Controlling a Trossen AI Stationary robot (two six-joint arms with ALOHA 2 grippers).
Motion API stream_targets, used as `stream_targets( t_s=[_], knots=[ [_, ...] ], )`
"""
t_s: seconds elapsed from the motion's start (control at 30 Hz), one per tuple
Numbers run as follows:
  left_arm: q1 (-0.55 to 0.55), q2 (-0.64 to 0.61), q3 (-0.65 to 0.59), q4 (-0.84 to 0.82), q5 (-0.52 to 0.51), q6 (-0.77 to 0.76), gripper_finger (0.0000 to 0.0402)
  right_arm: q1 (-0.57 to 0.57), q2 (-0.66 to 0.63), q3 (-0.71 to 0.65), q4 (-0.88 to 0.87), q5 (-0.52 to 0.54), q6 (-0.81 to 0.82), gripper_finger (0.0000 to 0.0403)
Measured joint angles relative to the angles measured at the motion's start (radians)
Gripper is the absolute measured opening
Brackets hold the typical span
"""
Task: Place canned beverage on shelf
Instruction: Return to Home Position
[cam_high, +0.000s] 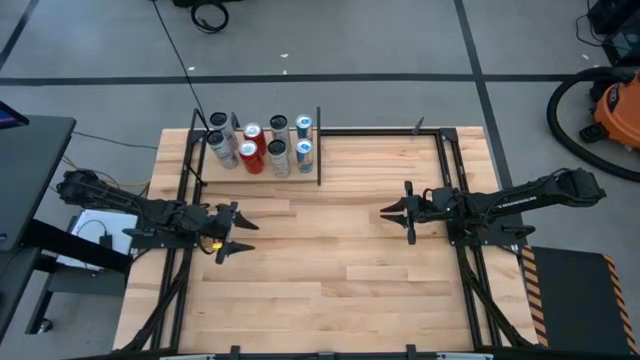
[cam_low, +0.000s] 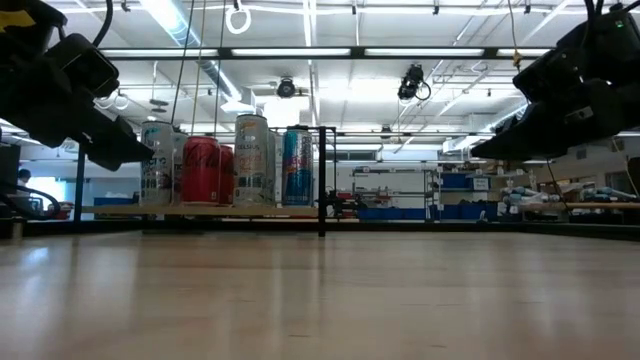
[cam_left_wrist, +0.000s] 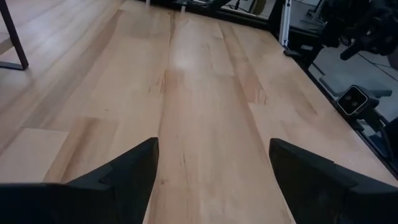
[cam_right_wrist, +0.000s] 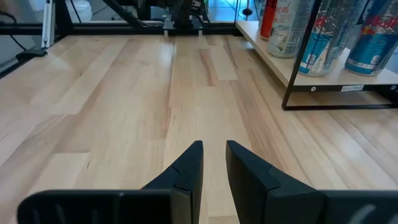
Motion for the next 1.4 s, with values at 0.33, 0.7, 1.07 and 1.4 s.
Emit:
stream_targets(
  t_s=[0.33,0.7,1.07,1.4],
  knots=[
    [0.008,-0.015,0.000,0.005,0.000,0.000,0.0307,-0.018,-0.145,0.000,0.001,0.000,0.000,0.0079],
    [0.097,-0.206,0.000,-0.002,0.000,0.000,0.0307,-0.083,-0.364,0.000,0.002,0.000,0.001,0.0079],
    [0.200,-0.365,0.000,-0.002,-0.003,0.001,0.0307,-0.115,-0.477,0.000,0.002,0.000,0.001,0.0079],
    [0.200,-0.449,-0.001,0.014,0.000,0.001,0.0307,-0.121,-0.535,0.000,0.000,0.000,0.001,0.0079]
  ],
)
